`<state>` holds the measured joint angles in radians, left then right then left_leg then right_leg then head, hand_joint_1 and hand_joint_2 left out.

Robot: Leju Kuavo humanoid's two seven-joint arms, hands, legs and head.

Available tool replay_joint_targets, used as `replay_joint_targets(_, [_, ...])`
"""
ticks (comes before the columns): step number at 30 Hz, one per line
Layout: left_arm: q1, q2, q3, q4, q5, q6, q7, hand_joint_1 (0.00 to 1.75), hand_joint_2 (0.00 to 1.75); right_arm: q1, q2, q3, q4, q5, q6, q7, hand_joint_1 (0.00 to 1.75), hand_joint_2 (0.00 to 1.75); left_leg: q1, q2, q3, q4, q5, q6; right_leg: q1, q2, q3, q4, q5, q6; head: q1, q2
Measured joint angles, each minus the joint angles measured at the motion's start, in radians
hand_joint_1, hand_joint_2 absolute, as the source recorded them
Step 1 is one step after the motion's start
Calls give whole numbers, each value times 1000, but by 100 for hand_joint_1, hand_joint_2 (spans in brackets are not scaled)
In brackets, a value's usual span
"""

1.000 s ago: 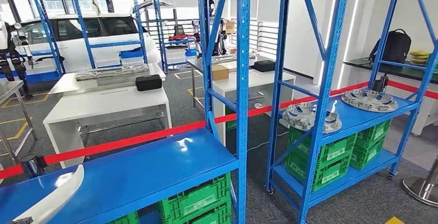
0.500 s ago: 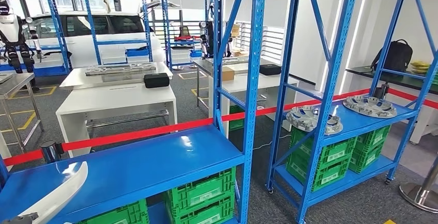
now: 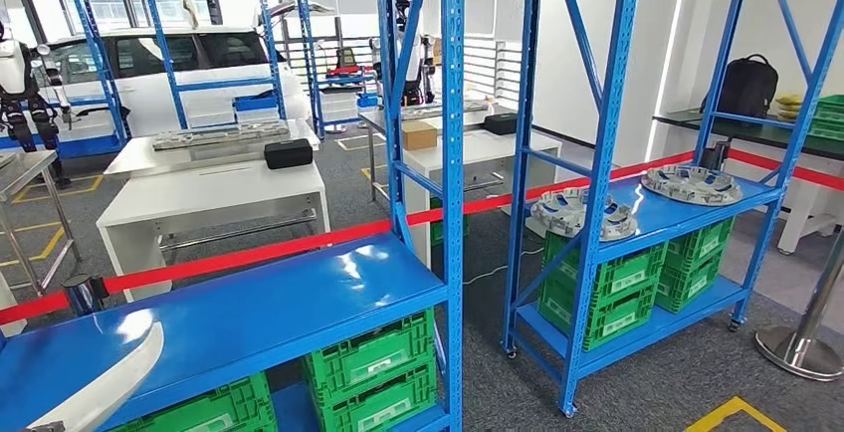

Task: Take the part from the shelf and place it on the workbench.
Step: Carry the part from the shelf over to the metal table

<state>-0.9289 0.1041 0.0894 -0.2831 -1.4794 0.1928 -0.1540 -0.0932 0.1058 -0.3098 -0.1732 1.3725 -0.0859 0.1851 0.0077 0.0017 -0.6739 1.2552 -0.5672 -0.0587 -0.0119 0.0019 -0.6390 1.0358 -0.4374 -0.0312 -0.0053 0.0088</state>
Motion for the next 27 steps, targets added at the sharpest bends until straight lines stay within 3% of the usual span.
replay_joint_targets(2, [-3, 0, 0, 0, 0, -2, 3, 175, 175, 0, 1, 0, 0, 0, -1, -2, 0, 0, 0, 0, 97, -140, 37, 6, 0, 0, -12, 1, 12, 7, -1, 0])
replay_joint_targets(4, [-6, 2, 0, -1, 0, -3, 4, 175, 175, -1, 1, 0, 0, 1, -1, -4, 0, 0, -6, -2, 153, -229, 48, 18, 1, 0, -17, 0, 25, 17, 0, 0])
replay_joint_targets(7, [-7, 4, 0, 1, 1, -4, 4, 175, 175, 0, 1, 0, 0, 2, 0, -5, 0, 0, -10, -2, 145, -242, 61, 41, 0, 2, -21, -5, 40, 35, 1, 0])
replay_joint_targets(8, [-7, 4, 0, 1, 2, -4, 3, 175, 175, 0, 1, 0, 0, 3, 1, -4, 0, 0, -8, -1, 140, -245, 69, 51, 0, 2, -27, 3, 31, 40, 3, 0])
replay_joint_targets(10, [-7, 3, 0, 2, 5, -6, 0, 175, 175, 0, 1, 0, 0, 3, 2, -3, 0, 0, -3, 2, 125, -250, 88, 68, 0, 3, -57, 74, -32, 47, 6, 0])
replay_joint_targets(12, [-1, 2, 0, 3, 11, -11, -1, 175, 175, 0, 1, 0, 0, 3, 2, -3, 0, 0, -4, 3, 103, -249, 105, 74, 0, 2, -101, 205, -116, 52, 8, 0])
replay_joint_targets(13, [4, 2, 0, 5, 15, -15, -2, 175, 175, 1, 1, 0, 0, 3, 2, -3, 0, 0, -5, 3, 92, -247, 113, 74, -1, 2, -112, 257, -137, 54, 9, 0])
replay_joint_targets(14, [10, 1, 0, 7, 18, -17, -2, 175, 175, 1, 1, 0, 0, 3, 2, -3, 0, 0, -5, 3, 80, -245, 120, 73, -1, 2, -107, 276, -139, 54, 9, 0])
replay_joint_targets(15, [15, 1, 0, 8, 20, -19, -2, 175, 175, 1, 1, 0, 0, 3, 2, -4, 0, 0, -5, 2, 70, -242, 126, 71, -1, 2, -82, 254, -123, 53, 9, 0])
replay_joint_targets(18, [24, 1, 0, 9, 20, -19, -1, 175, 175, -1, 1, 0, 0, 5, 1, -6, 0, 0, -6, 2, 45, -231, 140, 60, 2, 2, 51, 64, -79, 41, 10, 0])
replay_joint_targets(19, [24, 1, 0, 9, 20, -18, 0, 175, 175, -1, 1, 0, 0, 6, 1, -6, 0, 0, -7, 2, 41, -228, 144, 55, 4, 2, 75, 23, -76, 37, 10, 0])
replay_joint_targets(23, [24, 3, 0, 8, 19, -15, 1, 175, 175, 1, 1, 0, 0, 10, 0, -5, 0, 0, -8, 1, 28, -223, 152, 27, 4, 3, 71, -2, -59, 12, 7, 0])
replay_joint_targets(25, [24, 6, 0, 8, 19, -15, 2, 175, 175, 1, 1, 0, 0, 10, 0, -4, 0, 0, -5, 0, 2, -164, 98, 14, 0, 1, 58, -8, -42, -1, 4, 0])
replay_joint_targets(27, [25, 9, 0, 9, 19, -15, 6, 175, 175, 2, 1, 0, 0, 11, 0, -5, 0, 0, -2, -1, -40, -38, 14, 4, 0, 0, 40, -8, -27, -6, 1, 0])
